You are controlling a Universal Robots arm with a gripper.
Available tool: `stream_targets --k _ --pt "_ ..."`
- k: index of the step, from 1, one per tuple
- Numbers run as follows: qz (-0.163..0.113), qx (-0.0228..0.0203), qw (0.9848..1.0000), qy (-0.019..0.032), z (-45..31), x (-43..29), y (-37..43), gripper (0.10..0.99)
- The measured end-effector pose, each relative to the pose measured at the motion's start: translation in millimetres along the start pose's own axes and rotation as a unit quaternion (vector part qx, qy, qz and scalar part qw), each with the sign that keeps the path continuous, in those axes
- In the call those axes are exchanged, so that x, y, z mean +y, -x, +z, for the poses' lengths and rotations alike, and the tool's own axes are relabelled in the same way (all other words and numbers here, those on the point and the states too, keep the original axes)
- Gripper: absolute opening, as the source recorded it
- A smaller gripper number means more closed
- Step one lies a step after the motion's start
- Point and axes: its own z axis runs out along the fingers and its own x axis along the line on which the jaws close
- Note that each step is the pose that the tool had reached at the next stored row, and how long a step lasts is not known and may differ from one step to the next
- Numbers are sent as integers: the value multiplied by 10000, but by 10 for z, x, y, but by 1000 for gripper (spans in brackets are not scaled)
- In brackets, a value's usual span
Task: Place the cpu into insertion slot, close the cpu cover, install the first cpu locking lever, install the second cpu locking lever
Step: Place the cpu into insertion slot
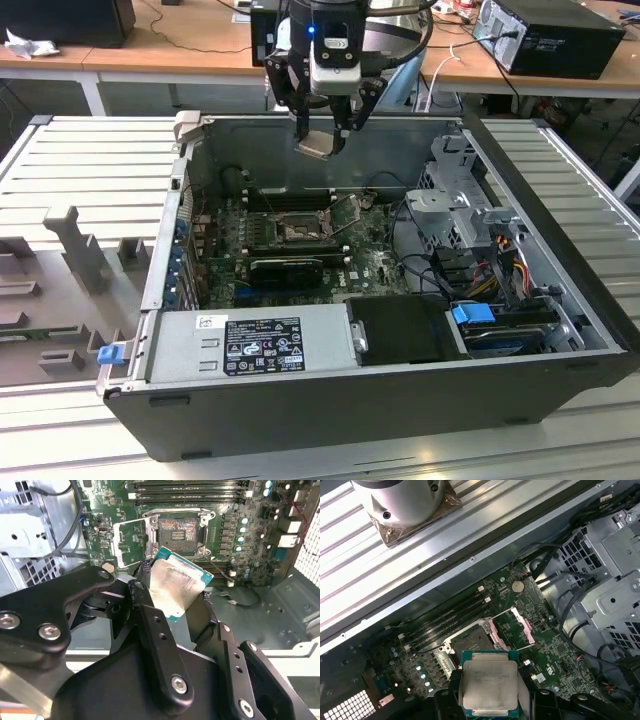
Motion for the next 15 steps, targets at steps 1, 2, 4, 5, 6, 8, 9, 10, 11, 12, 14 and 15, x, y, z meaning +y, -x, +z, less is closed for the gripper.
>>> stream_targets --k 1,2,4,5,6,8,9,10,11,12,14,15 --pt "163 -14 9999 3 0 0 0 525" --pt "337 -30 9994 7 0 0 0 525" --pt "539 -48 9985 11 0 0 0 525" --pt "619 -55 9981 12 0 0 0 525" --pt "709 -63 9975 14 1 0 0 525" --pt "915 -81 9958 18 1 0 0 525" --pt "981 -87 9951 19 2 0 0 525" --pt "1047 -93 9945 21 2 0 0 525" --pt "1136 -101 9935 22 3 0 0 525" --pt "1190 -106 9928 23 3 0 0 525" --pt "1206 -108 9926 23 4 0 0 525" --pt "1213 -108 9925 24 8 0 0 525"
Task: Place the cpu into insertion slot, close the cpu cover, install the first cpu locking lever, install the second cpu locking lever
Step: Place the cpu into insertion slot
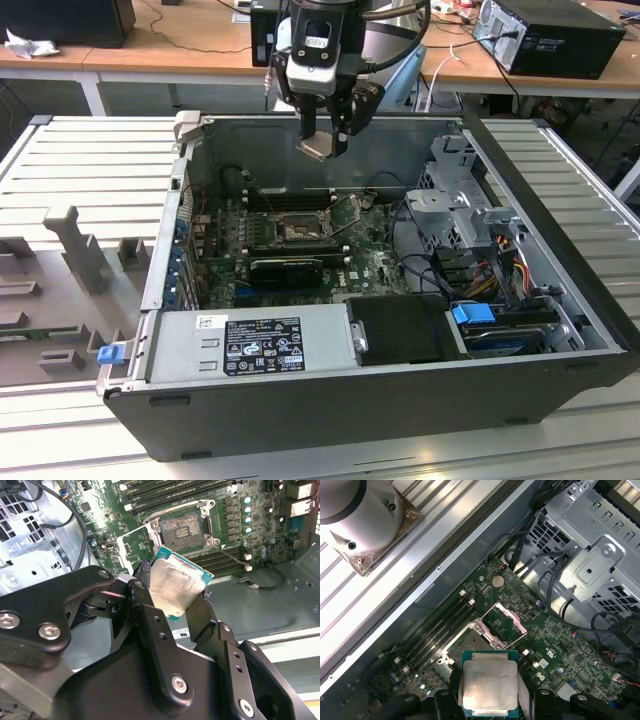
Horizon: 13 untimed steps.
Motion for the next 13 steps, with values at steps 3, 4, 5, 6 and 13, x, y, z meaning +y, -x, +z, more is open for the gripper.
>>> stream_targets --k 3,4,5,6,13 --pt "14 -1 10000 0 12 -2 0 525" --pt "17 -2 10000 0 14 -2 0 525" --pt "20 -2 10000 0 15 -2 1 525" --pt "37 -4 10000 0 16 -2 0 525" --pt "342 -30 9994 7 18 -2 1 525"
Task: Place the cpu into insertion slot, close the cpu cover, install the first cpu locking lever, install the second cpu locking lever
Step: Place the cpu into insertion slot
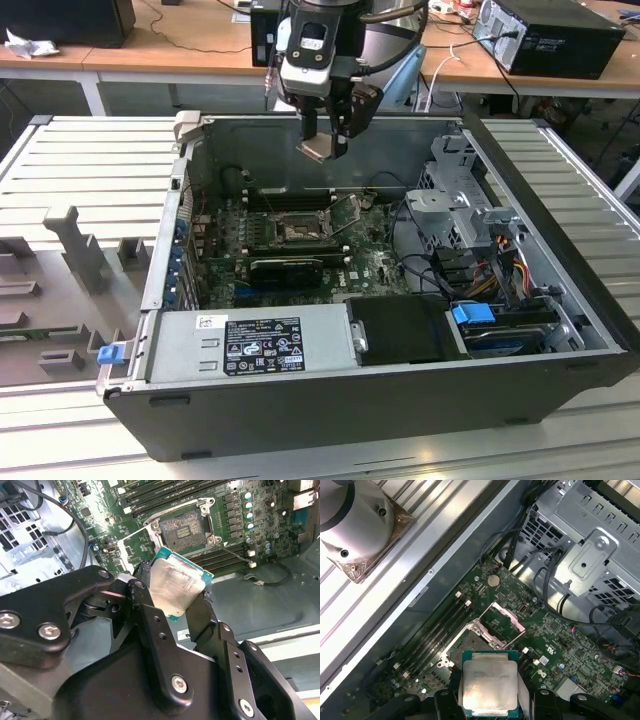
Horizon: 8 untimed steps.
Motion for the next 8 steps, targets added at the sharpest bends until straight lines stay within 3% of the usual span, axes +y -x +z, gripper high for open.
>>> stream_targets --k 8 --pt "419 -38 9991 8 2 0 0 525"
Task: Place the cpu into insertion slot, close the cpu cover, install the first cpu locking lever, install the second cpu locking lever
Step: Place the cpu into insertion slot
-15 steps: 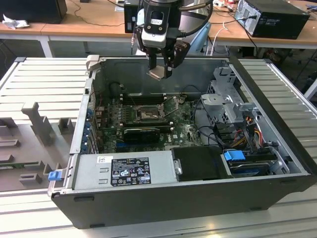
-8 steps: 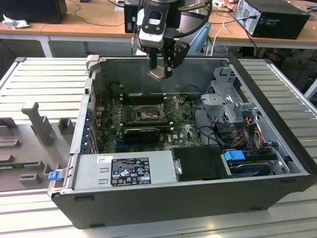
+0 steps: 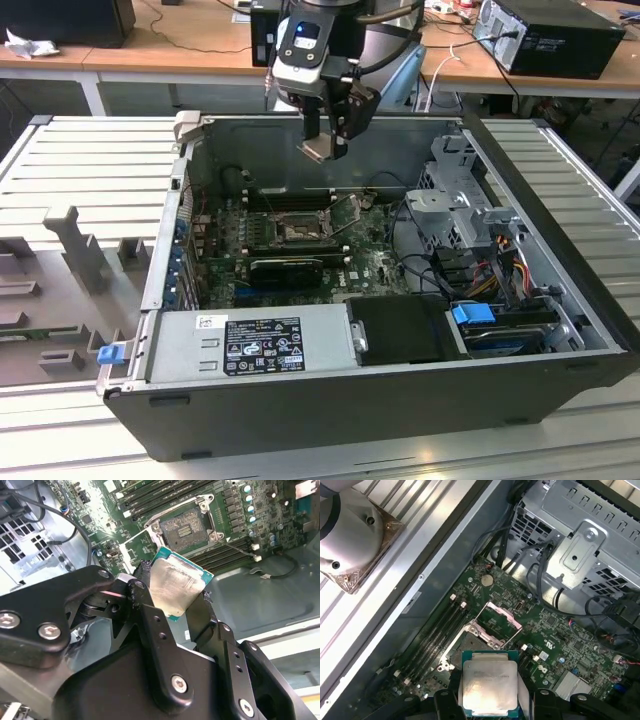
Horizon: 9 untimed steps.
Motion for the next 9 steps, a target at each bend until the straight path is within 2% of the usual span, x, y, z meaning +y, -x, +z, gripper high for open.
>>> stream_targets --k 7,9 --pt "304 -28 9995 6 2 0 0 525" --pt "458 -41 9989 9 4 0 0 525"
